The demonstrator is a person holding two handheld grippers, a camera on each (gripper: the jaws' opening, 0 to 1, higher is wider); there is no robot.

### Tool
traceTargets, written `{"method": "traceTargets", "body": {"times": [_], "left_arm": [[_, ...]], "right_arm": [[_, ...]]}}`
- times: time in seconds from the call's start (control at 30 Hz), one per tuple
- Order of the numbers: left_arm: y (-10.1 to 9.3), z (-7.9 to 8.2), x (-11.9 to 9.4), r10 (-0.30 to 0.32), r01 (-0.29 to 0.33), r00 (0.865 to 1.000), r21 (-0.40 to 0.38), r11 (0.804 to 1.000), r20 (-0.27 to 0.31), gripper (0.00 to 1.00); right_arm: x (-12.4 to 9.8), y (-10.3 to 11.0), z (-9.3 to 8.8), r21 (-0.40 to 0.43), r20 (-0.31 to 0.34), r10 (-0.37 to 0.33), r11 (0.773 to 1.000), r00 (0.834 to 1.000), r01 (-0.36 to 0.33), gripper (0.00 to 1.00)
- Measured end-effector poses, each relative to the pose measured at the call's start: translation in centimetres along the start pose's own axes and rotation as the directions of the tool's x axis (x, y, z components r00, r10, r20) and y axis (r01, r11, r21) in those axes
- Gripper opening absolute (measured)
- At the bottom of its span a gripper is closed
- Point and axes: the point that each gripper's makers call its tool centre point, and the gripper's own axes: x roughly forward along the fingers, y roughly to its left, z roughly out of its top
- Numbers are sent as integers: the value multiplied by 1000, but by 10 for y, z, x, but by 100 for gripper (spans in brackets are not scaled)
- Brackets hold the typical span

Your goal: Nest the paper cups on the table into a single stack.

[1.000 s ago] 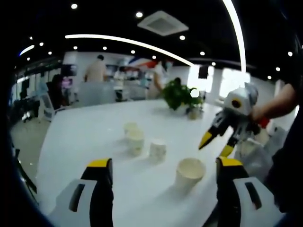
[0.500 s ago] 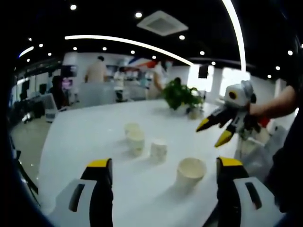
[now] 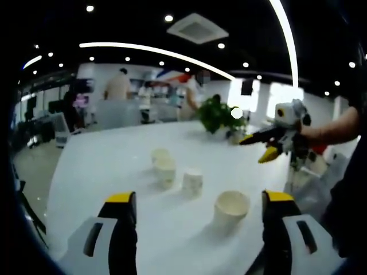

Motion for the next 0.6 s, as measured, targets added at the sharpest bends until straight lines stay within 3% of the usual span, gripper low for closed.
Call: {"method": "traceTargets", "body": {"times": [0.6], "left_arm": [[-5, -5, -1, -4, 4, 1000, -4, 1000, -14, 88]], "right_arm": [[-12, -18, -32, 48, -2, -92, 995, 996, 92, 78]]}}
